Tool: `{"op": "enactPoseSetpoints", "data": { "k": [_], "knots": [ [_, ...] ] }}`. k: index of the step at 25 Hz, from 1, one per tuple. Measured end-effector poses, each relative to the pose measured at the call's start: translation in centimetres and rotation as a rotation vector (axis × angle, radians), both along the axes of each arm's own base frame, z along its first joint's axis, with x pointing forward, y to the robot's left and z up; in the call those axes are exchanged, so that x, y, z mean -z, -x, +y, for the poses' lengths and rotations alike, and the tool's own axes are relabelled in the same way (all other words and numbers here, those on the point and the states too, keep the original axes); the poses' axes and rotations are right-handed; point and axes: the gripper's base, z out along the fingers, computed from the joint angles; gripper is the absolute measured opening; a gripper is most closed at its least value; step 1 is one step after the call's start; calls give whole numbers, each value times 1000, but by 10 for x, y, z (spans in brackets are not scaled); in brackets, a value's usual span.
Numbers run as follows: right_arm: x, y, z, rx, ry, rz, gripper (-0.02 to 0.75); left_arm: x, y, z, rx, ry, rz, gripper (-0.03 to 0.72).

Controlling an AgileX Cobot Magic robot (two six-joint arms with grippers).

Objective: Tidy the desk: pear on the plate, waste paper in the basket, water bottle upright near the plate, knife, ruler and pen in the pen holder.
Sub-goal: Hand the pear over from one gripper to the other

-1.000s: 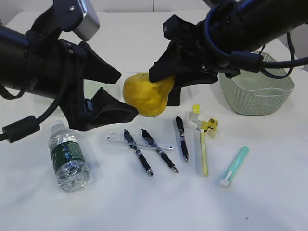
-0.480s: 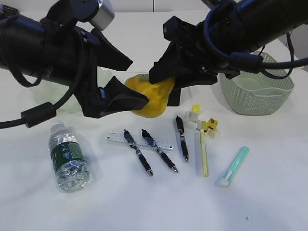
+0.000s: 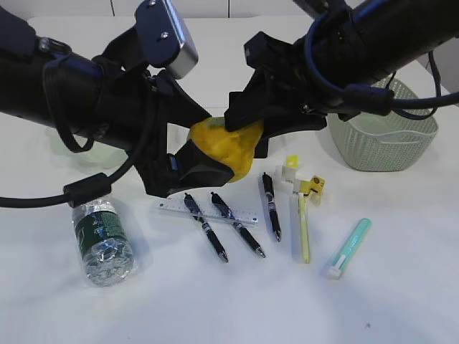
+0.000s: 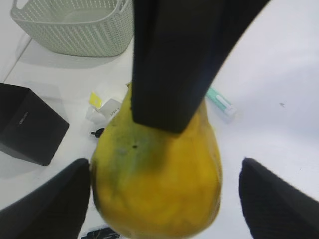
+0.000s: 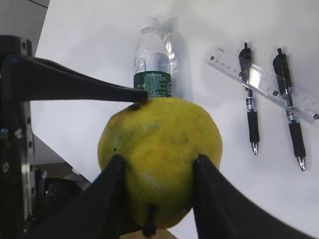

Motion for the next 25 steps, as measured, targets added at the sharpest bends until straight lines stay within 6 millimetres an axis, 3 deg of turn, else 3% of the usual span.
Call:
{"op": "enactPoseSetpoints", "data": {
  "k": [7,15,25],
  "knots": [
    [0,1,0,-4,-1,5,276,3,-2,-1,-10,-7,-6,679],
    [0,1,0,-4,-1,5,276,3,-3,-1,-13,-6,-9,530],
    [-1,0,0,-4,-1,0,278,3,-3,-1,-19,-6,-14,519]
  ]
}}
